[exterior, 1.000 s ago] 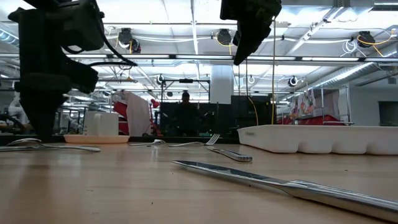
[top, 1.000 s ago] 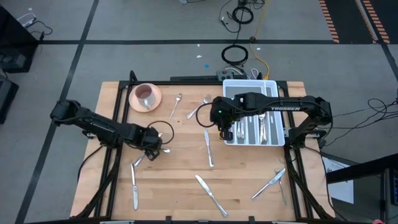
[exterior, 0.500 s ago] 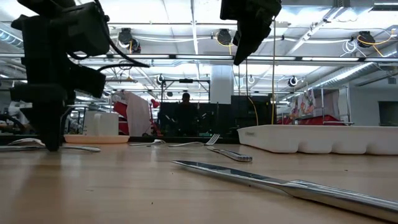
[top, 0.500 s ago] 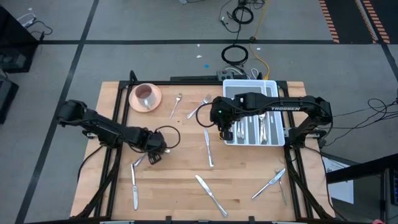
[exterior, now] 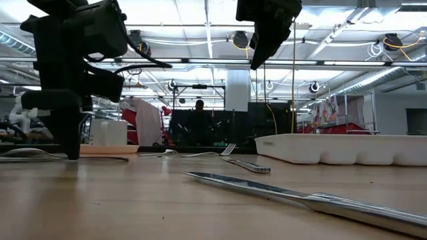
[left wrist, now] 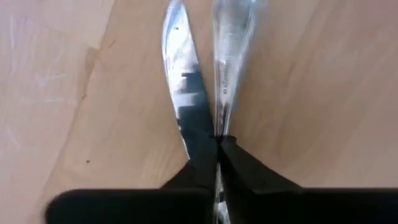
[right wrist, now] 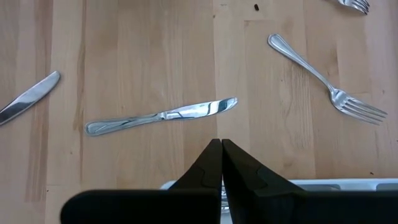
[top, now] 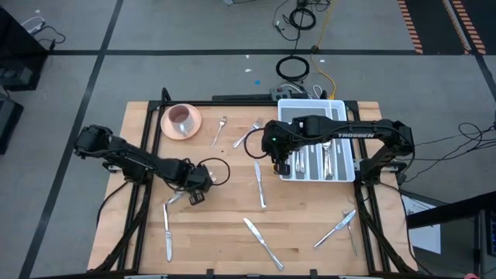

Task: Sort silverware
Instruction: Put the silver spoon into the white silverware tray

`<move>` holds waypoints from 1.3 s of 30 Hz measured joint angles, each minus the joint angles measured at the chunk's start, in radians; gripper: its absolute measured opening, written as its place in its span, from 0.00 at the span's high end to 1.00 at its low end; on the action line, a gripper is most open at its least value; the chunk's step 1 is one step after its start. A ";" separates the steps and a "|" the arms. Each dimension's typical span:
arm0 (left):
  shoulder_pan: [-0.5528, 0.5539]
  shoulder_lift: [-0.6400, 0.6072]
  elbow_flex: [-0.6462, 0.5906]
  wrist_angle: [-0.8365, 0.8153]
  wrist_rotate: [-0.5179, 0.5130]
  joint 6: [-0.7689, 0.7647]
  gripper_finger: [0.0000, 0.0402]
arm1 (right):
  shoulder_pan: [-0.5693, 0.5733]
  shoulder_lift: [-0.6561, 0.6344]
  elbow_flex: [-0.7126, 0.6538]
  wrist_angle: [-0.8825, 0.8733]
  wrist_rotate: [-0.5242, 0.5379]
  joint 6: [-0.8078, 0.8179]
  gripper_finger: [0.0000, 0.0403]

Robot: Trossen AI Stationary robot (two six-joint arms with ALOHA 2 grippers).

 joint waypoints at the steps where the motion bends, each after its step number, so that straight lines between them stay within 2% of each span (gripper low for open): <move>1: 0.001 -0.001 0.005 0.005 0.005 -0.001 0.97 | 0.000 0.000 0.000 0.001 0.000 0.000 1.00; 18: 0.048 -0.031 0.194 -0.036 -0.027 -0.043 1.00 | -0.014 0.000 0.000 -0.003 -0.004 -0.021 1.00; 20: 0.055 -0.031 0.195 -0.037 -0.052 -0.041 1.00 | -0.018 0.000 0.000 -0.004 -0.026 -0.034 1.00; 23: 0.060 -0.045 0.195 -0.040 -0.083 -0.119 1.00 | -0.022 0.000 0.000 0.033 -0.098 -0.082 0.99; 27: 0.061 -0.113 0.257 -0.064 -0.082 -0.202 0.95 | -0.021 0.018 -0.001 0.111 -0.105 -0.134 0.92; 31: 0.049 -0.230 0.392 -0.140 -0.115 -0.236 0.91 | -0.035 0.071 -0.001 0.249 -0.101 -0.124 0.79; 35: 0.010 -0.350 0.507 -0.195 -0.206 -0.236 0.90 | -0.030 0.191 -0.001 0.470 -0.100 -0.037 0.68; 39: -0.034 -0.454 0.564 -0.216 -0.310 -0.232 0.90 | -0.013 0.316 0.028 0.622 -0.105 0.030 0.62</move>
